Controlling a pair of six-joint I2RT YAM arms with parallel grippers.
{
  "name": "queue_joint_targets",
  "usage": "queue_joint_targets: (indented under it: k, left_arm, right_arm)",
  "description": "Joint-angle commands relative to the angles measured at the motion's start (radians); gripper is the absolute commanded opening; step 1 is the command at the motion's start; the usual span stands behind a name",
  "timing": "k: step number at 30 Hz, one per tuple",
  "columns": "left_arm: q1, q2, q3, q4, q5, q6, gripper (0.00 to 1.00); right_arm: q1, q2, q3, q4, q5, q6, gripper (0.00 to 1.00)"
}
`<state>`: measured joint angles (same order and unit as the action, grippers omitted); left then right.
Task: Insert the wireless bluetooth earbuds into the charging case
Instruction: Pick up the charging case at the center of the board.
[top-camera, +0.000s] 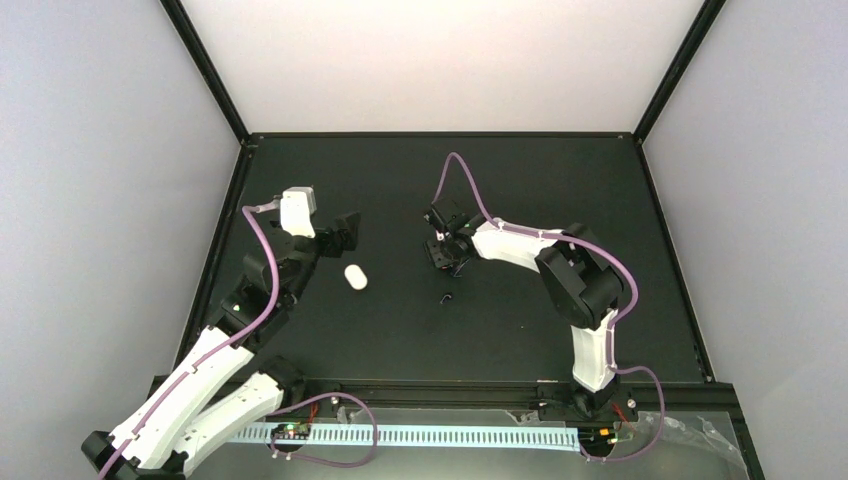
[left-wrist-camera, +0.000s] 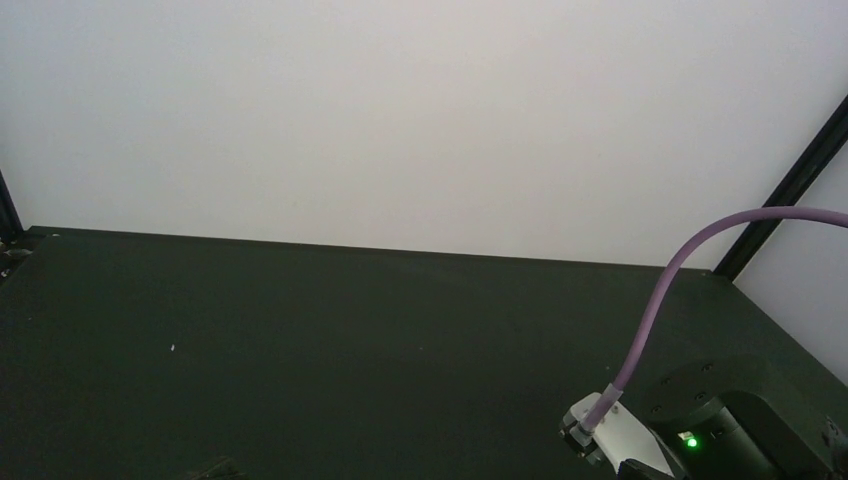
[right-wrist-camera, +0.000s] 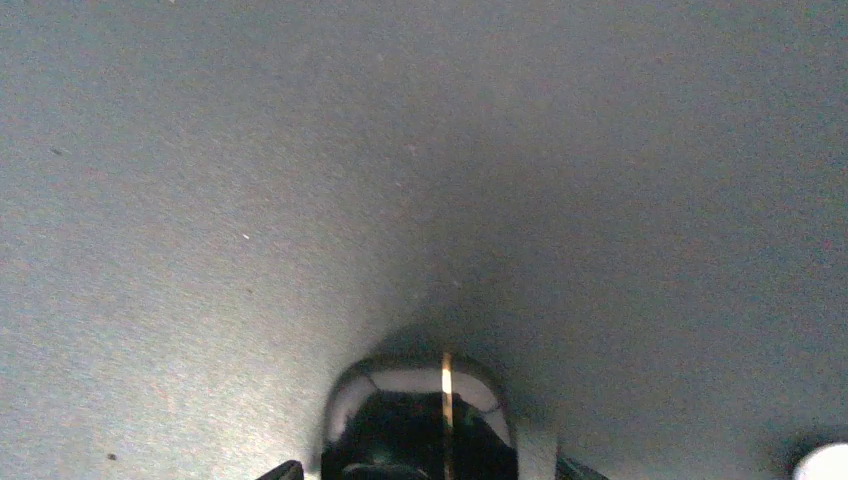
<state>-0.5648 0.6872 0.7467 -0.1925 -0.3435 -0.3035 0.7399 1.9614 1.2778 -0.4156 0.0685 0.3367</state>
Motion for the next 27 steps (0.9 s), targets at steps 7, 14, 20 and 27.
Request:
queue_joint_targets:
  k: [7,14,20,27]
  left_arm:
    - [-0.005,-0.006,0.006,0.005,-0.007,0.014,0.99]
    - [-0.005,-0.006,0.006,0.005,-0.006,0.014,0.99]
    - [-0.006,-0.006,0.006,0.007,-0.006,0.014,0.99]
    - [-0.005,-0.002,0.006,0.007,-0.006,0.014,0.99]
  right_arm:
    - [0.039,0.048,0.076,-0.11,0.129,-0.039,0.61]
    - [0.049,0.077,0.092,-0.118,0.132,-0.03,0.58]
    - [0.048,0.071,0.07,-0.103,0.126,-0.024,0.49]
    - [0.048,0.022,0.027,-0.061,0.137,-0.029,0.4]
